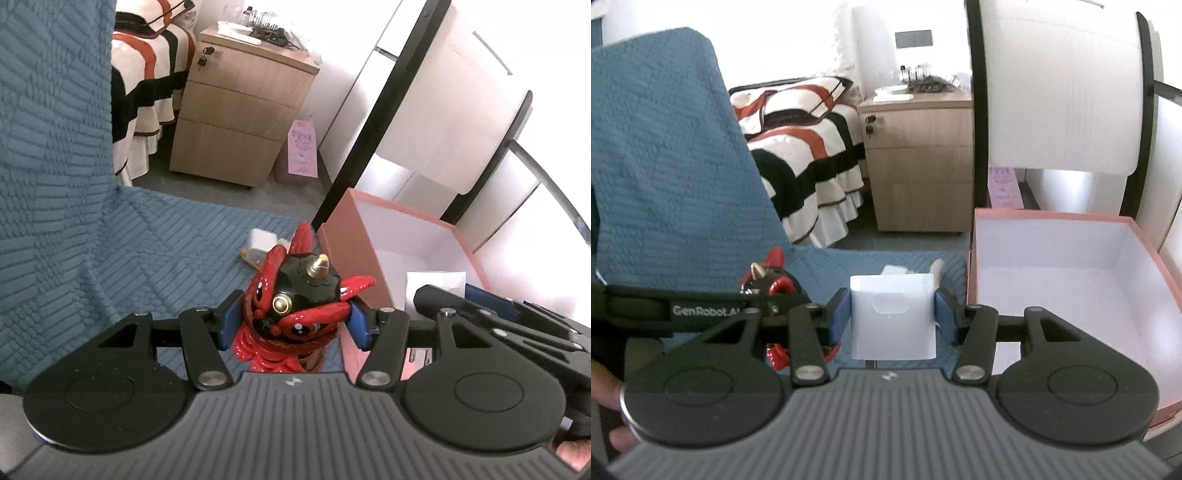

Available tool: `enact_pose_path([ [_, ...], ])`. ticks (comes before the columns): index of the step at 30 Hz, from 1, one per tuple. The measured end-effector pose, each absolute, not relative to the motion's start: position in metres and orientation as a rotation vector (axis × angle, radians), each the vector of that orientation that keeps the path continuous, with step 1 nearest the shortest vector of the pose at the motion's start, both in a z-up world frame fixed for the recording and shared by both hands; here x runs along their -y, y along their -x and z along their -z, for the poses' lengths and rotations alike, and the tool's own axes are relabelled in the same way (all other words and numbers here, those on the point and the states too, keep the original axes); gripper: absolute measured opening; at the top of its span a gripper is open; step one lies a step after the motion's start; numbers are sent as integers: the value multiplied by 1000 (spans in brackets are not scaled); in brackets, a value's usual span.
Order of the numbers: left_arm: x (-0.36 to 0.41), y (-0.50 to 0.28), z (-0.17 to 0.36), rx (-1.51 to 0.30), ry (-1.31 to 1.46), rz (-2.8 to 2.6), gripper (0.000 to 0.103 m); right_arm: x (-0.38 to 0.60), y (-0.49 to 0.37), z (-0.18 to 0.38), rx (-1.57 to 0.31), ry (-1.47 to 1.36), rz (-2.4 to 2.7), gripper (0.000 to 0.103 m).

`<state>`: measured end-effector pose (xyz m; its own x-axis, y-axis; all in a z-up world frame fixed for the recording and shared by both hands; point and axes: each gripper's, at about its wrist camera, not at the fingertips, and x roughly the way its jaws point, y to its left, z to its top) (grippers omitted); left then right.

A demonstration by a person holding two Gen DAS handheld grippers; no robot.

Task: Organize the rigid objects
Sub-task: 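Carry both objects over the pink box and open the right gripper to drop the charger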

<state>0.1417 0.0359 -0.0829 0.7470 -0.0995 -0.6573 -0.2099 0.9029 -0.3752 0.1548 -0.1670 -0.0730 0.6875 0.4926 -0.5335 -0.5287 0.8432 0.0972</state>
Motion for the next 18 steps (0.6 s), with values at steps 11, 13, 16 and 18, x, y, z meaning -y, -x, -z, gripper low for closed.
enact_pose_path([
  [11, 4, -168, 33, -666, 418, -28, 63, 196, -171, 49, -548, 43, -540, 53],
  [13, 14, -175, 25, -654, 418, -19, 63, 204, -174, 46, -543, 39, -533, 53],
  [16, 29, -185, 18, -638, 412, -7, 63, 215, -179, 43, -536, 43, -525, 53],
  [18, 41, -193, 15, -634, 410, 4, 63, 225, -184, 42, -533, 49, -512, 53],
])
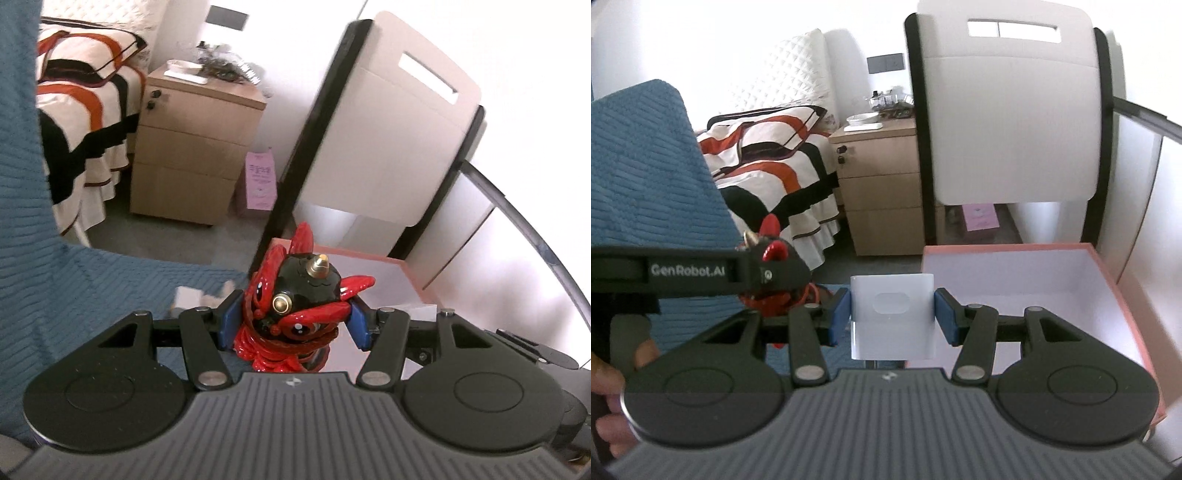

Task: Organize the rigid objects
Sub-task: 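Carry both objects over the pink box and open the right gripper to drop the charger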

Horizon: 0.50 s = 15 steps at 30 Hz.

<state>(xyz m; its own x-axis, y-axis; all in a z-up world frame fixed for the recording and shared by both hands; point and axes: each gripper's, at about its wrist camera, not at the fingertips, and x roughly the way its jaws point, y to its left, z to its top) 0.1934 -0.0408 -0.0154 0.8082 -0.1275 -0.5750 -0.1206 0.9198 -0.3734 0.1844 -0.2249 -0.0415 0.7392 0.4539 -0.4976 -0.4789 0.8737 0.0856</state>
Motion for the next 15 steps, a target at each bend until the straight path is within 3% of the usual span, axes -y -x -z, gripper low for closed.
enact_pose_path([
  [15, 117, -253, 45, -716, 408, 45, 63, 294, -219, 69, -587, 11, -422, 53],
])
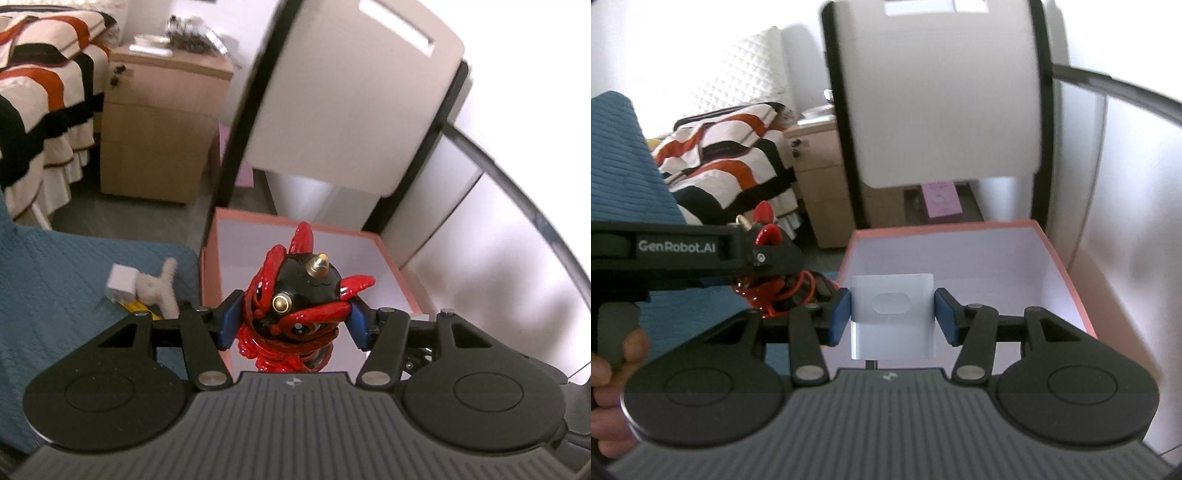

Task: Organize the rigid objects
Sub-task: 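Carry both objects over the pink box and open the right gripper to drop the charger, then lower the red figurine into the pink box and open the left gripper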

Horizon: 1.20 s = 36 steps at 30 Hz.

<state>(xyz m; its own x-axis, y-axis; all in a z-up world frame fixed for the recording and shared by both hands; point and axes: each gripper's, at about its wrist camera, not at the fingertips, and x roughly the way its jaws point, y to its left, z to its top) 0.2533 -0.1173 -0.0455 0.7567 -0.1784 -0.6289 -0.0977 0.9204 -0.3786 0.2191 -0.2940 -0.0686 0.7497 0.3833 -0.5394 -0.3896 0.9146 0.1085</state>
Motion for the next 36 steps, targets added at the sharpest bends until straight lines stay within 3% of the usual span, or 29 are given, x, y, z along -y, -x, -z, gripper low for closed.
enact_pose_path([
  [24, 171, -324, 141, -950, 339, 41, 63, 353, -285, 174, -876, -95, -310, 53],
  [36, 182, -338, 164, -992, 323, 55, 67, 366, -290, 183, -869, -134, -326, 52],
])
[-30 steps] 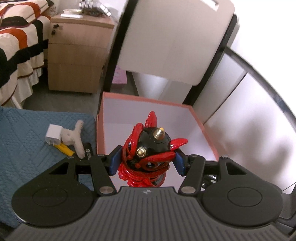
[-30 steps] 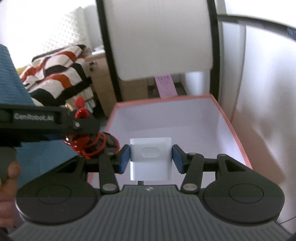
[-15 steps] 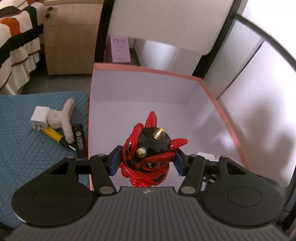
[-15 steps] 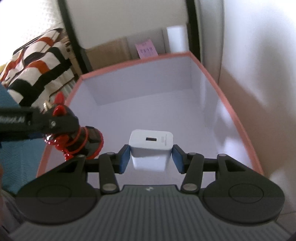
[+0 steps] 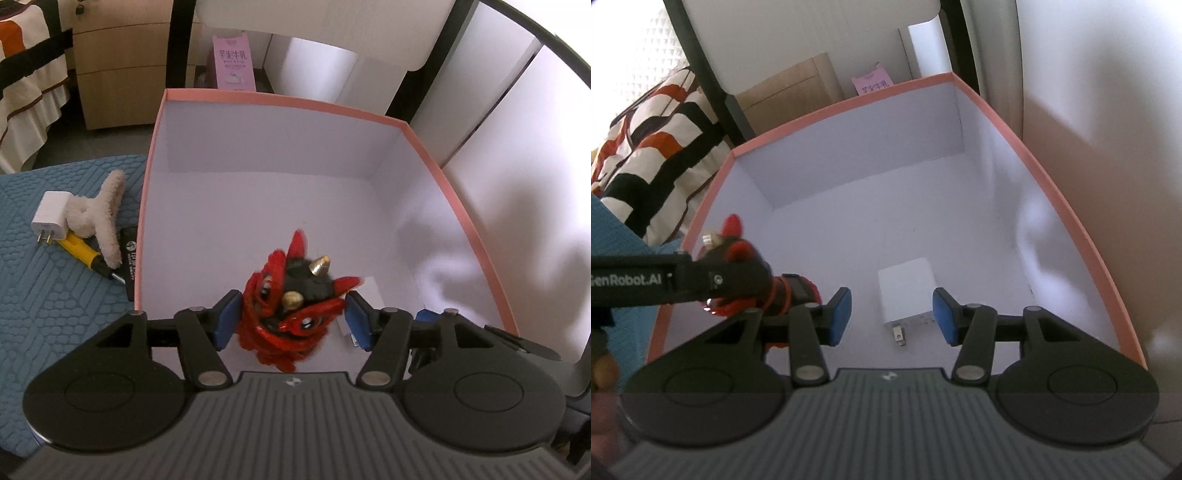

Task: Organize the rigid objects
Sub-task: 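Lower the red figurine into the pink box and open the left gripper, then withdraw both open tools from the pink box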

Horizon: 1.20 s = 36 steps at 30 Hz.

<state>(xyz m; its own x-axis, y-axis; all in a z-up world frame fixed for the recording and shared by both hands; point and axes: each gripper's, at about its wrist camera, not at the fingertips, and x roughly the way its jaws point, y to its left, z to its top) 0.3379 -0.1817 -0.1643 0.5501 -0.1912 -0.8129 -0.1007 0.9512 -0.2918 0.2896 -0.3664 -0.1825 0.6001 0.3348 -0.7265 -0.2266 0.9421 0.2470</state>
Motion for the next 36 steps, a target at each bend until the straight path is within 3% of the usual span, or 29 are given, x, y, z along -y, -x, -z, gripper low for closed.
enact_pose_path([
  [14, 180, -322, 143, -933, 322, 62, 70, 363, -282, 174, -844, -122, -330, 52],
  [36, 122, -227, 26, -666, 357, 50, 70, 322, -218, 79, -623, -72, -409, 52],
])
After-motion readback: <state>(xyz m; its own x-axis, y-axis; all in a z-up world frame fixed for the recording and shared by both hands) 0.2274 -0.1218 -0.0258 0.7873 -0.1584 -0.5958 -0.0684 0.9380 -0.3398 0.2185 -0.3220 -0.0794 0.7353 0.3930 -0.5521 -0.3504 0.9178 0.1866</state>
